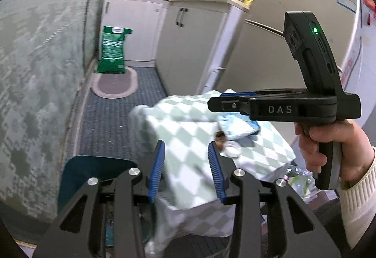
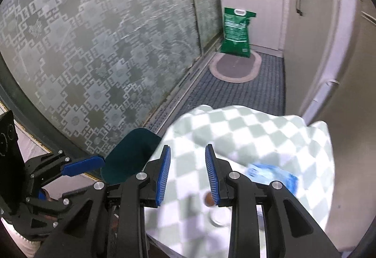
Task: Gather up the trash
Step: 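Grasp the white bottle cap with the left gripper while the right gripper grasps the blue snack bag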
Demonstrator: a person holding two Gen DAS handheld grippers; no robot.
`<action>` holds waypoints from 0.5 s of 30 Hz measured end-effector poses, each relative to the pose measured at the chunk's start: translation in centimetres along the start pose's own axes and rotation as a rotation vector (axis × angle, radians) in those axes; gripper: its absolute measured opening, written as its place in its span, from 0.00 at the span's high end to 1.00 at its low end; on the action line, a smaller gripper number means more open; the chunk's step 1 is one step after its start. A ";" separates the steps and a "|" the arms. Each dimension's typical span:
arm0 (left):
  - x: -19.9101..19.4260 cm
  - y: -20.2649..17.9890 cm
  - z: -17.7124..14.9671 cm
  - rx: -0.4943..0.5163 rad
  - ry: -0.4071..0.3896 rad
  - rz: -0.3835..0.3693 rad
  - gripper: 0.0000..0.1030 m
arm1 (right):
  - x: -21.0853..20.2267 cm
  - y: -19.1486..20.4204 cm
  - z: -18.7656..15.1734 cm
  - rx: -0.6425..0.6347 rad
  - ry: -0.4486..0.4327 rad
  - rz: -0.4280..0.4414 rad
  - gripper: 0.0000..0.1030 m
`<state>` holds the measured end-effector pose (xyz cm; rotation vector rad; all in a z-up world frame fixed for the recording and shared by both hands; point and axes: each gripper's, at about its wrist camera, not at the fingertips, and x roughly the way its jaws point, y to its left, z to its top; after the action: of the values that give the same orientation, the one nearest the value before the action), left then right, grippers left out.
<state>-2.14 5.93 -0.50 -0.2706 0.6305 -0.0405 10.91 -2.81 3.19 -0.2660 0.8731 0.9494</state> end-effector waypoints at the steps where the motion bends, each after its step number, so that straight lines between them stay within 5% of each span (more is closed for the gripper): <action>1: 0.4 -0.4 0.0 0.007 0.005 -0.008 0.62 | -0.4 -0.6 -0.3 0.007 -0.003 -0.003 0.70; 15: 7.2 -7.7 -2.3 0.123 0.154 -0.064 0.62 | -4.3 -4.9 -3.4 0.062 -0.023 -0.027 0.70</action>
<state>2.73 -2.95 -4.41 -0.1695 0.7694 -0.1618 11.78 -10.11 3.39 -0.2134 0.8743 0.8971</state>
